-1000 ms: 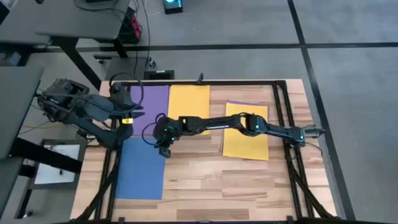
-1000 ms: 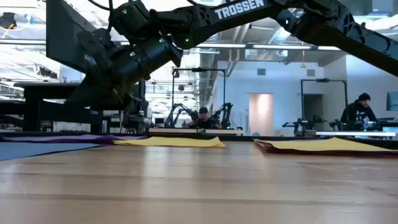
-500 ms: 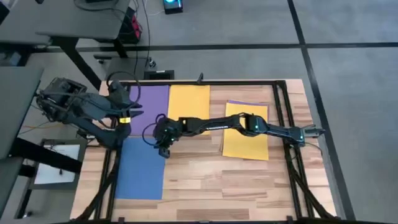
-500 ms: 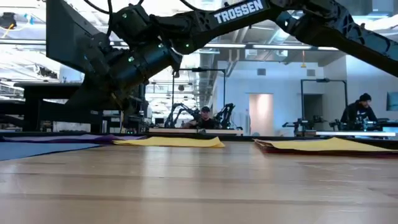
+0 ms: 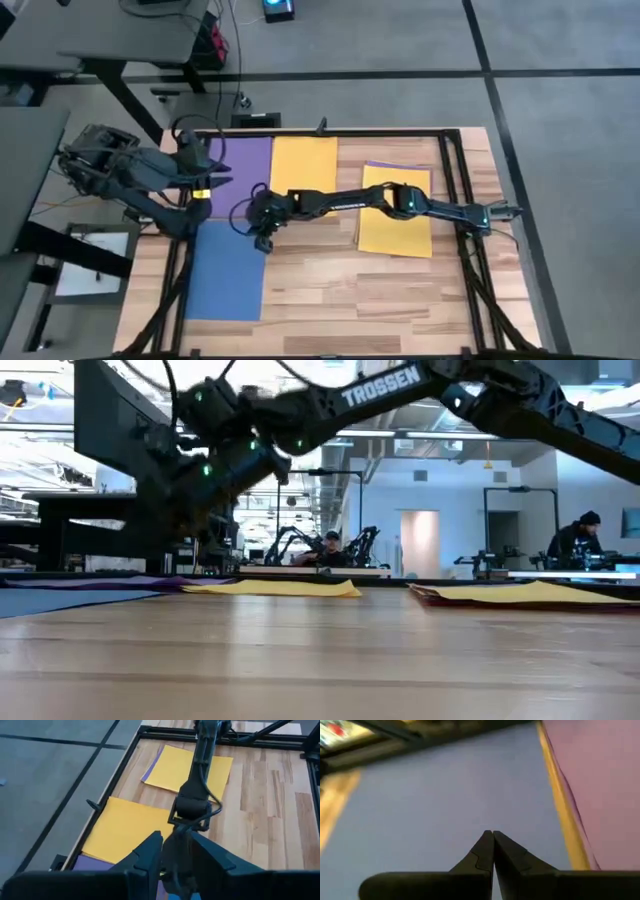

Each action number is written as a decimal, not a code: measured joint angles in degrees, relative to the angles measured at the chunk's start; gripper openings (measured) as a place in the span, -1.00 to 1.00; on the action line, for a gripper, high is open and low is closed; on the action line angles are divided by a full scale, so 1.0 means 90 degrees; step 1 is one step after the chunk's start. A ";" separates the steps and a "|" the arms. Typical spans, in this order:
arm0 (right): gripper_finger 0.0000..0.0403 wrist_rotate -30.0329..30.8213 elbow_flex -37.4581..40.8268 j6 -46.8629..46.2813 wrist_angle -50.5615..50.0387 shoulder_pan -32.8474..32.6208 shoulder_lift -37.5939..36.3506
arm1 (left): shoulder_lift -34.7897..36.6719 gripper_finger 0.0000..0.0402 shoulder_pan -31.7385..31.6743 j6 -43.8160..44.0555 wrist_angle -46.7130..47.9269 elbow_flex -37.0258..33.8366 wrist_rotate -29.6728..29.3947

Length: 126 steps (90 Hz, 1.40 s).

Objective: Organize paper
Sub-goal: Stack the purple paper on top of the purple paper, then stack the yellow paper on top of the yellow paper

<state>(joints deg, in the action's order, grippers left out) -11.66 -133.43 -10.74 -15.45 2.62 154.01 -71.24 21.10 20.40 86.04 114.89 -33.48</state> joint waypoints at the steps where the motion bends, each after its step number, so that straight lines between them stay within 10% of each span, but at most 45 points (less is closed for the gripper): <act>1: -1.00 0.0000 0.0000 -0.0010 -0.0014 0.0013 0.0010 | 0.0000 -0.59 0.0000 0.0018 0.0000 0.0000 0.0003; 126: -1.00 0.0245 -0.0085 -0.0634 -0.0130 -0.0090 0.0175 | 0.0270 -0.59 -0.0318 -0.0022 0.0214 -0.0002 0.0224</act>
<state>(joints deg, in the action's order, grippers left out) -9.45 -134.19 -16.45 -16.62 1.81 155.59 -68.82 18.24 20.21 87.96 114.87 -31.46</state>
